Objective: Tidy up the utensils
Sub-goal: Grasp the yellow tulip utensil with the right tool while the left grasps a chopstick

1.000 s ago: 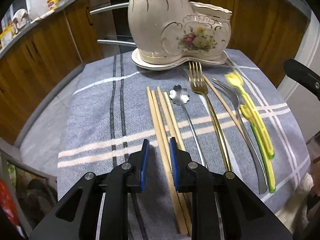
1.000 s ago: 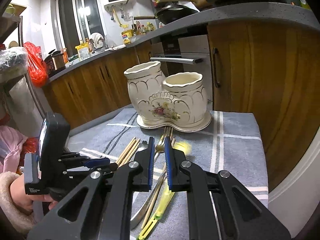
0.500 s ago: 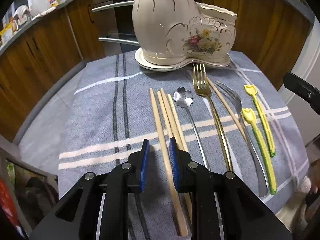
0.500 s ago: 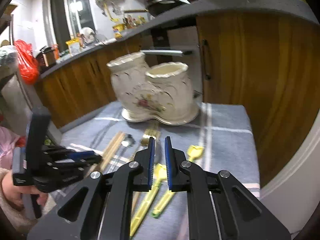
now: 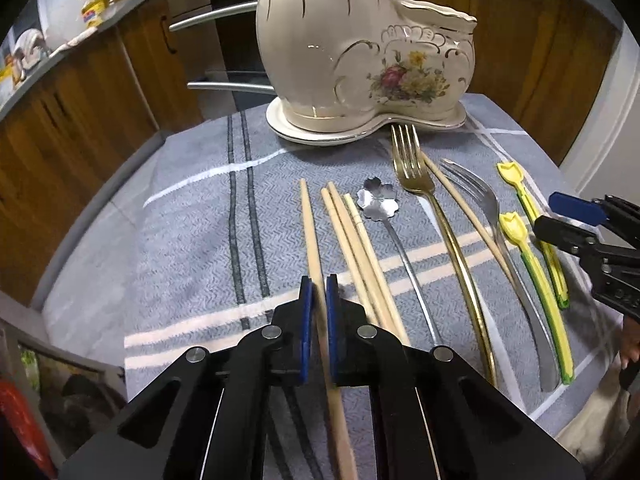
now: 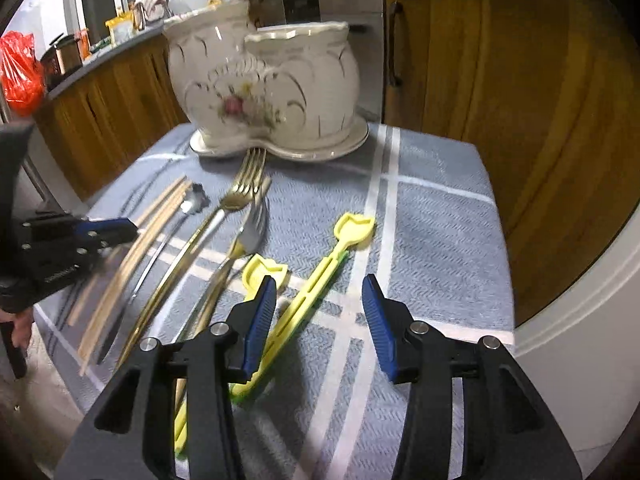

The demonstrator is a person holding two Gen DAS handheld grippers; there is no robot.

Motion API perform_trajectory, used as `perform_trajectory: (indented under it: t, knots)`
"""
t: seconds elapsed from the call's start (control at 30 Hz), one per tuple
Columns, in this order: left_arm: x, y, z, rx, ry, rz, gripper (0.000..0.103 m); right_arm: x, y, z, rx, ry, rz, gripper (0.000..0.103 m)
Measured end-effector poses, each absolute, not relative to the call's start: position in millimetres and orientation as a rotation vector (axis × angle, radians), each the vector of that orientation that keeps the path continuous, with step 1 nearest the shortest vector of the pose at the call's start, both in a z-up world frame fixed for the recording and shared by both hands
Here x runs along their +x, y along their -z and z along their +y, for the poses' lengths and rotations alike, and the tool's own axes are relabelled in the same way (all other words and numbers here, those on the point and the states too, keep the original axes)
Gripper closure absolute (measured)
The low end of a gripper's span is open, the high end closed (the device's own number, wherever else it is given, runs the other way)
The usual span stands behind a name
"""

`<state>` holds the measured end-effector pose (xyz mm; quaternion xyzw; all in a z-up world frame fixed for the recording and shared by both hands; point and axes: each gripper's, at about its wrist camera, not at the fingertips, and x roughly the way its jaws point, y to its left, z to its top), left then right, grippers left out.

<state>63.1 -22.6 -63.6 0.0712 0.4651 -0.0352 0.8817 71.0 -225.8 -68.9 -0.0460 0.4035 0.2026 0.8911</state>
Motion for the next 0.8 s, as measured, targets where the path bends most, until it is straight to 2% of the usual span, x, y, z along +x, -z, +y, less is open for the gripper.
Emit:
perform_trajectory:
  t: [0.17, 0.23, 0.33, 0.47, 0.53, 0.8]
  knots:
    - [71.3, 63.6, -31.3, 0.248, 0.083, 0.979, 0.095, 82.5, 70.7, -215.2, -0.183, -0.387, 0.841, 0.065]
    - [74.3, 62.6, -32.0, 0.27, 0.105, 0.996, 0.096, 83.4, 68.8, -214.3, -0.199, -0.421, 0.867, 0.073]
    - [78.6, 60.8, -27.7, 0.258, 0.143, 1.027, 0.095, 81.3, 67.6, -213.4, -0.241, -0.444, 0.897, 0.075]
    - [84.8, 58.9, -26.5, 0.28, 0.169, 1.042, 0.096, 84.1, 67.3, -214.3, -0.211, -0.461, 0.934, 0.083]
    - [87.1, 59.2, -25.3, 0.28, 0.179, 1.032, 0.096, 84.9, 66.1, -212.8, -0.206, -0.464, 0.951, 0.093]
    - [79.8, 53.0, 1.1, 0.17, 0.197, 0.944, 0.097, 74.3, 42.3, -225.8, -0.08, -0.442, 0.844, 0.094]
